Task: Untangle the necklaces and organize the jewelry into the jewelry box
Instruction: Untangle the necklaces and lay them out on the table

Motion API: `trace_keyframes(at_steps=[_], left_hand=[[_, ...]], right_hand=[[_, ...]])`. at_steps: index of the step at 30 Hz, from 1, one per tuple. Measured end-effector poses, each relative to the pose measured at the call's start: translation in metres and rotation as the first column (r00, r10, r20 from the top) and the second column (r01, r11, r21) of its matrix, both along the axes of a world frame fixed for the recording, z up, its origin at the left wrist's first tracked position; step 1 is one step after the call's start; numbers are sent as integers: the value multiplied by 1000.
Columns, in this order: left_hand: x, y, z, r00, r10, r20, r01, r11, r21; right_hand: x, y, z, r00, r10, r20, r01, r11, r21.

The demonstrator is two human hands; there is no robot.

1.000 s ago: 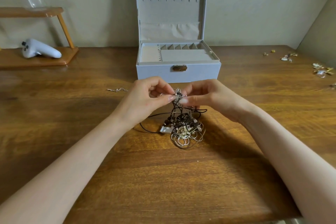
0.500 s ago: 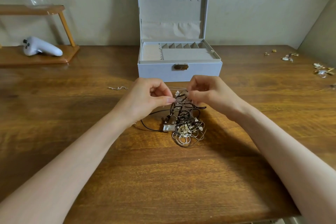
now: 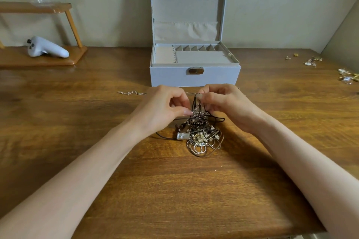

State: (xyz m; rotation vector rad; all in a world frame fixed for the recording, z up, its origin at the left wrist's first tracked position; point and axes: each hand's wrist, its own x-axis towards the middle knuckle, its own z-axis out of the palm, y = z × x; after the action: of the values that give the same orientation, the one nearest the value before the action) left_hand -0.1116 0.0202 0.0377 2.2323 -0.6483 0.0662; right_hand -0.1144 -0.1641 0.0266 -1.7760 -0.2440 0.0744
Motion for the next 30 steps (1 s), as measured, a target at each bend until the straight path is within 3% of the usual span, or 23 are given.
trace_keyframes(at_steps=[10,17,23,30], left_hand=[[-3,-1,1,999,-36,8,36,999,-8],[3,4,2,998,15,54,-12,998,-61],[7,7,-1,999,35,25,-34,999,-37],[-1,0,-1,999,-46,-1,46,999,-30]], right_hand=[[0,1,0,999,38,-12,-39,999,-22],[1,-9,6,998,-61,17,62,989,-131],[-1,-9,10,989,-76,127,76,997,2],[-4,4,1,993,-41,114,38,999,29]])
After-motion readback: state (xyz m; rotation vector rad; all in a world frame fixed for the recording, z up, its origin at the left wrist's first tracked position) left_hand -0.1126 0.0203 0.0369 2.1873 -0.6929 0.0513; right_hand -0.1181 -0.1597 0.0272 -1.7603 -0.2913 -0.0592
